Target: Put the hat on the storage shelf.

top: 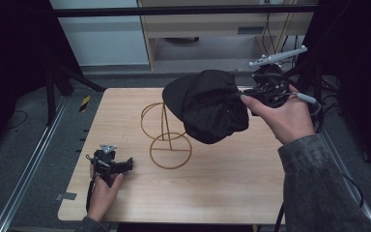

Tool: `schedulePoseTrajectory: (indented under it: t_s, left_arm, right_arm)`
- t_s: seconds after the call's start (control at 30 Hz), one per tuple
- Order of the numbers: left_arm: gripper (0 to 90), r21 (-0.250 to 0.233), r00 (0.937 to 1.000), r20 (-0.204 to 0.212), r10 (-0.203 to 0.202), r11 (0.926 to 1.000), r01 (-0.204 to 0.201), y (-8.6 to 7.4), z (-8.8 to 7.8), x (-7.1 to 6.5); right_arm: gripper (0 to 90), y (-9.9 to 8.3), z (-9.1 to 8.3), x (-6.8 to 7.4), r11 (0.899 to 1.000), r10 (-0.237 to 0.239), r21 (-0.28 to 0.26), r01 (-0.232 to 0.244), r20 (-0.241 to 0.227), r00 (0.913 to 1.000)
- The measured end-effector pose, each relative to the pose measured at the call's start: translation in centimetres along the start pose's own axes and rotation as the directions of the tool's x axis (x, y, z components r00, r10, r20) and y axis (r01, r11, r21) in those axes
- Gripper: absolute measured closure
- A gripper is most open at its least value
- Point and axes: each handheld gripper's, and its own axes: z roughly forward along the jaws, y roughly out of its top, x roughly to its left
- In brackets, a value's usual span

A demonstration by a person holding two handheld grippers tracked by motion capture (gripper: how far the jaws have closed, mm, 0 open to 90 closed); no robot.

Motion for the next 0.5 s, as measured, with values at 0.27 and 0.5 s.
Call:
schedulePoseTrajectory:
  t_s: [0.27,0.5]
  left_arm:
    - [0.0,0.0,1.0,0.0,0.0,1.0,0.0,0.0,0.0,0.0]
    - [0.0,-0.002,1.0,-0.001,-0.003,1.0,0.003,0.0,0.0,0.0]
  right_arm:
    - [85.6,0.9,2.2,0.4,1.0,0.015,-0.023,-0.016,-0.041,0.999]
    - [85.6,1.4,3.7,0.8,0.999,0.019,-0.026,-0.02,-0.067,0.9976]
